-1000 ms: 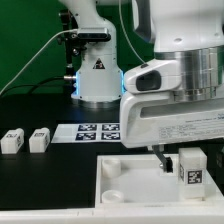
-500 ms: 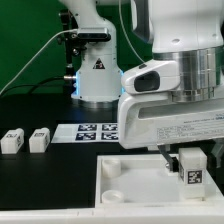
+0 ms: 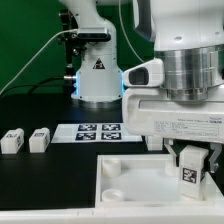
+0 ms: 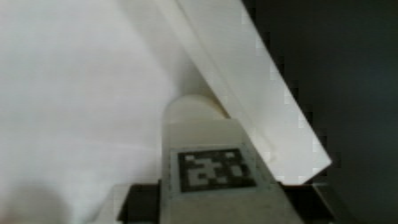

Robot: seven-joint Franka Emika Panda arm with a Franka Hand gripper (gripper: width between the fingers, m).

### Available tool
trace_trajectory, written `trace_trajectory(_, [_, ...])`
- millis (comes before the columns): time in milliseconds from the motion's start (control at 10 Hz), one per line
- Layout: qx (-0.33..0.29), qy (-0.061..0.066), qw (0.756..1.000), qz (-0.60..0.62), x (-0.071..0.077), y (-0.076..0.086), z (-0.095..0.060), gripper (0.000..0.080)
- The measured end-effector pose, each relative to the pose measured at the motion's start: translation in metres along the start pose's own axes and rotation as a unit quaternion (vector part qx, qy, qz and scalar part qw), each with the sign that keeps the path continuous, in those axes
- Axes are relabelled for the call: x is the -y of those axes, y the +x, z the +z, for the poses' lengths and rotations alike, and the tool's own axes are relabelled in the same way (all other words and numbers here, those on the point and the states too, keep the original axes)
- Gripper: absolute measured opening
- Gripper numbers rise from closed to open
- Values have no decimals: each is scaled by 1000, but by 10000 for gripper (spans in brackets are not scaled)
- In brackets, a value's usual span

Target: Assemble one leg

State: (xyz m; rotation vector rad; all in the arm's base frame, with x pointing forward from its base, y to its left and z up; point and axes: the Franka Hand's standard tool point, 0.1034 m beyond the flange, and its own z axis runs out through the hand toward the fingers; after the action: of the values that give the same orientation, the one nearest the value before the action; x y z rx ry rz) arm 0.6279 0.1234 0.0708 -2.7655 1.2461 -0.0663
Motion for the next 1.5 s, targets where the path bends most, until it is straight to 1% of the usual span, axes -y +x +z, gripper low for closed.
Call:
trace_trajectory(100, [2, 1, 995, 100, 0, 1, 3, 294])
trace_trajectory(200, [5, 2, 983, 182, 0, 1, 4, 294])
trace_trajectory(300, [11, 5, 971, 237, -1, 1, 5, 294])
trace_trajectory(400, [17, 11, 940, 340, 0, -1, 5, 294])
trace_trajectory(500, [15, 11, 928, 372, 2, -4, 5, 294])
trace_trajectory(600, [15, 11, 931, 365, 2, -3, 6, 369])
trace_trajectory(700, [15, 11, 934, 356, 2, -4, 6, 369])
trace_trajectory(800, [14, 11, 951, 308, 0, -3, 6, 506])
trace_trajectory(900, [14, 8, 973, 231, -6, -1, 8, 619])
trace_trajectory(1000, [12, 8, 989, 145, -8, 2, 8, 640])
trace_trajectory(1100, [7, 5, 998, 58, -9, 4, 8, 640])
trace_trajectory(1200, [3, 2, 1000, -22, -9, 3, 8, 648])
trace_trajectory(1300, [2, 1, 998, -67, -9, 4, 8, 648])
trace_trajectory(1400, [2, 1, 995, -104, -9, 4, 8, 649])
trace_trajectory(1500, [0, 0, 987, -164, -10, 5, 8, 649])
